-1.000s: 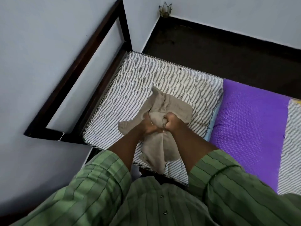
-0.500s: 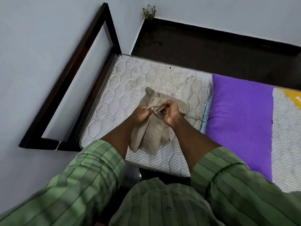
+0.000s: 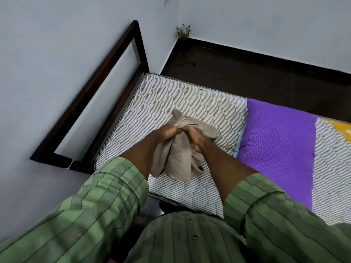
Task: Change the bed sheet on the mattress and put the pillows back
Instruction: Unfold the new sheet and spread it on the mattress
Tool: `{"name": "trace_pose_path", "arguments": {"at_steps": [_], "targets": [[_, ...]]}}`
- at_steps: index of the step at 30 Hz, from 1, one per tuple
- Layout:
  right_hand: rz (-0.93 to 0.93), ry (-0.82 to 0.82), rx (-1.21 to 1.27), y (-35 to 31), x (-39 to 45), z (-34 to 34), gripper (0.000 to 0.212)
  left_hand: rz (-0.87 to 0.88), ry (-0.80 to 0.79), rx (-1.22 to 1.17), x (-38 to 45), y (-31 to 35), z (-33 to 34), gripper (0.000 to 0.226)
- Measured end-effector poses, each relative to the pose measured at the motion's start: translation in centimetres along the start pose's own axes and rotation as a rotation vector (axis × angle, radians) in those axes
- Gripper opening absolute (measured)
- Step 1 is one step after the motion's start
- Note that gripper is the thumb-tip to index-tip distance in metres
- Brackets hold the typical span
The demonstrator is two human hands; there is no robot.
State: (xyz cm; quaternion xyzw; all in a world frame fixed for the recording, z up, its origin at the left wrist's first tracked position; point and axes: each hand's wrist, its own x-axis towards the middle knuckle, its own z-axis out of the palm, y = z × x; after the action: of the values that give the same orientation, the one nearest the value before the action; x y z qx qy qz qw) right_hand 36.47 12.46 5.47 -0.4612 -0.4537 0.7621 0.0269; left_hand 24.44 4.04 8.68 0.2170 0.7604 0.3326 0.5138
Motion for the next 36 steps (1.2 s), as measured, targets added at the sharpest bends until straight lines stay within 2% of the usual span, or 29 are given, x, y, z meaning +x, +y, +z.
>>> {"name": "trace_pose_path", "arguments": {"at_steps": [1,4,7,10,13,15,18,21,24,25,26,28,30,32,35,36], "targets": [[-0.02,0.002,-0.024,0.0,0.1,-0.2,0.029,-0.039,-0.018,-0.053,-0.3,0.0,0.1,0.016],[-0.017,0.001,-0.099,-0.3,0.4,-0.8,0.038,-0.127,-0.051,-0.19,-0.7,-0.3,0.2,0.024],[0.038,0.015,-0.152,-0.3,0.2,-1.5,0.028,-0.099,0.036,-0.19,-0.7,-0.4,0.7,0.02],[0.011,0.163,-0.294,0.1,1.2,-2.2,0.037,0.082,0.136,0.147,0.2,-0.3,0.4,0.035],[-0.127,0.329,-0.708,0.6,1.8,-3.2,0.029,0.204,0.14,0.57,0.6,0.0,0.0,0.038],[-0.165,0.429,-0.839,1.1,1.8,-3.7,0.027,0.26,0.16,0.601,0.8,0.0,-0.1,0.05],[-0.151,0.52,-0.726,1.6,1.8,-4.3,0.026,0.225,0.138,0.4,1.2,-1.1,-0.1,0.048],[-0.139,0.537,-0.596,1.6,1.7,-4.7,0.023,0.116,0.189,0.05,0.4,-0.6,0.9,0.048],[-0.128,0.41,-0.291,1.5,1.3,-4.6,0.012,-0.083,0.281,-0.378,0.3,0.4,2.5,0.037],[-0.107,0.309,-0.132,1.3,0.6,-4.2,0.006,-0.125,0.283,-0.515,0.6,0.4,2.7,0.037],[-0.078,0.194,0.013,0.9,-0.4,-3.7,0.013,-0.142,0.272,-0.606,0.7,0.4,2.8,0.038],[0.031,-0.027,0.206,0.0,-1.6,-3.3,0.031,-0.114,0.239,-0.562,1.2,0.1,2.8,0.031],[0.103,-0.12,0.301,-0.4,-1.7,-3.3,0.039,-0.04,0.161,-0.298,1.4,0.1,2.6,0.02],[0.128,-0.079,0.243,0.0,-1.5,-3.0,0.032,-0.009,0.106,-0.098,1.8,0.1,2.5,0.017],[0.043,0.123,0.094,0.6,-0.7,-2.9,0.025,0.027,0.303,-0.083,2.4,-0.1,2.3,0.017],[0.01,0.141,0.083,0.5,-0.5,-3.0,0.026,0.036,0.378,-0.099,2.2,0.0,2.1,0.015]]}}
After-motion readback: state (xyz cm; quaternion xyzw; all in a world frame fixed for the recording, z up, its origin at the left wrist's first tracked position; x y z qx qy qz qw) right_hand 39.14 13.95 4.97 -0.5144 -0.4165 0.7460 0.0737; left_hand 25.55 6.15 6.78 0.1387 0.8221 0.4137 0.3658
